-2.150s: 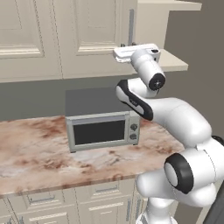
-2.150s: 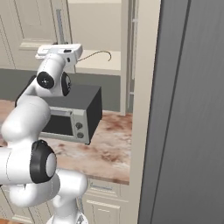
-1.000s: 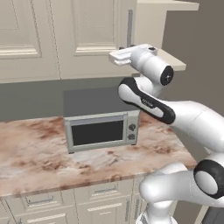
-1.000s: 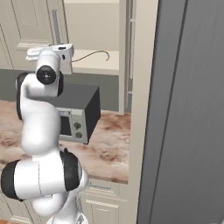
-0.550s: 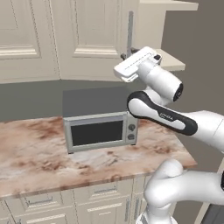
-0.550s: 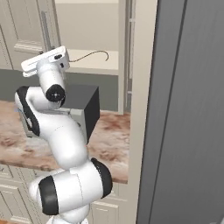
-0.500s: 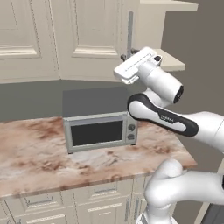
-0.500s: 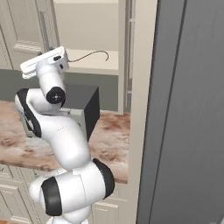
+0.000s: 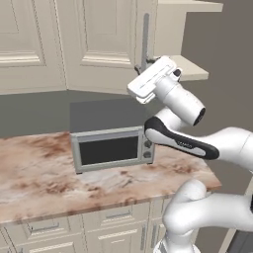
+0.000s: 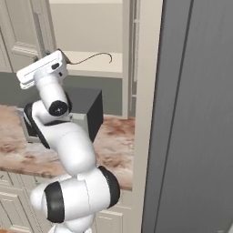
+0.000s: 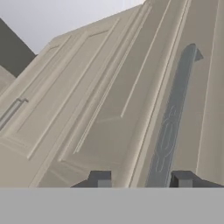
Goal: Open the cabinet and move the ladle to the pot. Then close the cabinet.
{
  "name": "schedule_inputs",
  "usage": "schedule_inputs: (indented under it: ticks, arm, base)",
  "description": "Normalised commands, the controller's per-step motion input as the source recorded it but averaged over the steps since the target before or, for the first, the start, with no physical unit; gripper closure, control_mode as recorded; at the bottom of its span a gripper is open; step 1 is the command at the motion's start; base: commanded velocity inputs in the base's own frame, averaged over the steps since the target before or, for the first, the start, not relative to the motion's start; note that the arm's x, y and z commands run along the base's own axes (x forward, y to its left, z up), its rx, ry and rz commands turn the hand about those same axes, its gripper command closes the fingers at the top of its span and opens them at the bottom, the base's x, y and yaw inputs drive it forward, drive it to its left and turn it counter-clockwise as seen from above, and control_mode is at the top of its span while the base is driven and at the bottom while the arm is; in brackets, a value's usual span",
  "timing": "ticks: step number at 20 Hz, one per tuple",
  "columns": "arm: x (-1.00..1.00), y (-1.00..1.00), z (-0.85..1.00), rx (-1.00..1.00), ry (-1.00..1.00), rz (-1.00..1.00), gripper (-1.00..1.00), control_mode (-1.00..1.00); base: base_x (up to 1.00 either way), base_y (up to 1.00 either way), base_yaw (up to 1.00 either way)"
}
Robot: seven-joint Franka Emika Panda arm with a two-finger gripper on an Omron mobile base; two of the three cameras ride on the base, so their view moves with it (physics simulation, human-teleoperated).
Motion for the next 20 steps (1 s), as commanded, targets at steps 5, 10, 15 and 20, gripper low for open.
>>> schedule_inputs:
  ticks: [5,10,15,20]
  arm:
    - [-0.47,1.00,-0.07,0.10,0.00,0.00,1.00,-1.00]
    - [-0.77,1.00,-0.09,0.14,0.00,0.00,1.00,-1.00]
    - [-0.91,1.00,-0.15,0.16,0.00,0.00,1.00,-1.00]
    - [-0.77,1.00,-0.23,0.15,0.07,0.00,1.00,-1.00]
  base:
    - [0.00,0.00,0.00]
    - [0.00,0.00,0.00]
    - [0.00,0.00,0.00]
    - [0.00,0.00,0.00]
